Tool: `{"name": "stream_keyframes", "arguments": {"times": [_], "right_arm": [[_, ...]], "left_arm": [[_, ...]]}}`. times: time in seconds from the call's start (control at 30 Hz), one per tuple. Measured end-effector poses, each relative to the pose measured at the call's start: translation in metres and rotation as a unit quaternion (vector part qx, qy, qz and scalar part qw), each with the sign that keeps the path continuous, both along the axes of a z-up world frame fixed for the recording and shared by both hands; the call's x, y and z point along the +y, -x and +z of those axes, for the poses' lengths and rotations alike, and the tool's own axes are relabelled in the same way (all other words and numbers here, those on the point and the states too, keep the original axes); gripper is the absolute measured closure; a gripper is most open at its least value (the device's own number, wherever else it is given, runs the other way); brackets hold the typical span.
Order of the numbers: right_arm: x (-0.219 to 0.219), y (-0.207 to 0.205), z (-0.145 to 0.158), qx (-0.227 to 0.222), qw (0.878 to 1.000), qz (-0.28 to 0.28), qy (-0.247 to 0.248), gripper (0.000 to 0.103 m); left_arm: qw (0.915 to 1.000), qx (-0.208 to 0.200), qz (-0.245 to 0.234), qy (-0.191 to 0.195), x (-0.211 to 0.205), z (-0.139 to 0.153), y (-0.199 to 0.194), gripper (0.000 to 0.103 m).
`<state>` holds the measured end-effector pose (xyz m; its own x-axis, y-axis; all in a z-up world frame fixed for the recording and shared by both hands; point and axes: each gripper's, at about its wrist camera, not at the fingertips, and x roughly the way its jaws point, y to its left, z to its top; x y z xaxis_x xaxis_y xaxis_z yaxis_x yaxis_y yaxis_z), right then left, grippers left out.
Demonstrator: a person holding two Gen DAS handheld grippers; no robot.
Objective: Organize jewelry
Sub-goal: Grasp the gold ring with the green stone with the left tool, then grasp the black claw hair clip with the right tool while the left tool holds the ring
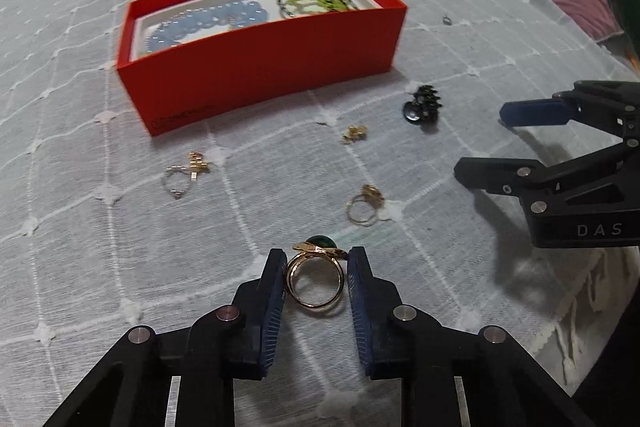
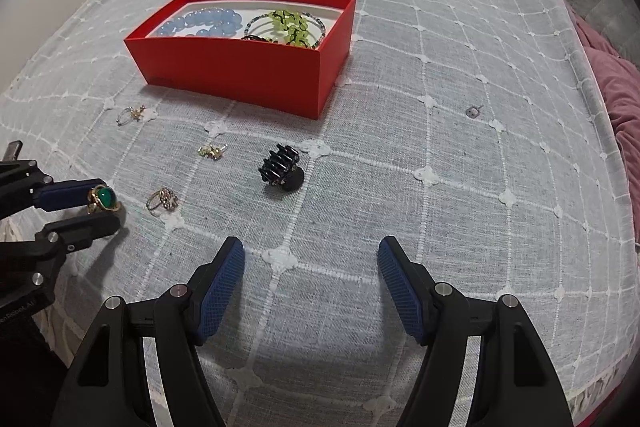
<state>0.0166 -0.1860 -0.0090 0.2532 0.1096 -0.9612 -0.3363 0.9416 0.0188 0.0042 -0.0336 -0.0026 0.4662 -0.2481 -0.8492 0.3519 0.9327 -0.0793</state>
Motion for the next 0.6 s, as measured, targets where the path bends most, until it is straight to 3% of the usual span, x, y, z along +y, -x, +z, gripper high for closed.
{"name": "stream_keyframes", "arguments": {"times": [0.47, 0.6], "right_arm": [[0.019, -0.023, -0.010, -0.012, 1.000, -0.016, -0.014, 0.031], [0.025, -0.026, -0.010, -0.019, 1.000, -0.007, -0.014, 0.037]], "left_arm": [[0.9990, -0.003, 0.045, 0.007, 0.027, -0.001, -0.007, 0.078], [0.9986, -0.002, 0.051, 0.010, 0.030, -0.002, -0.008, 0.078]]}}
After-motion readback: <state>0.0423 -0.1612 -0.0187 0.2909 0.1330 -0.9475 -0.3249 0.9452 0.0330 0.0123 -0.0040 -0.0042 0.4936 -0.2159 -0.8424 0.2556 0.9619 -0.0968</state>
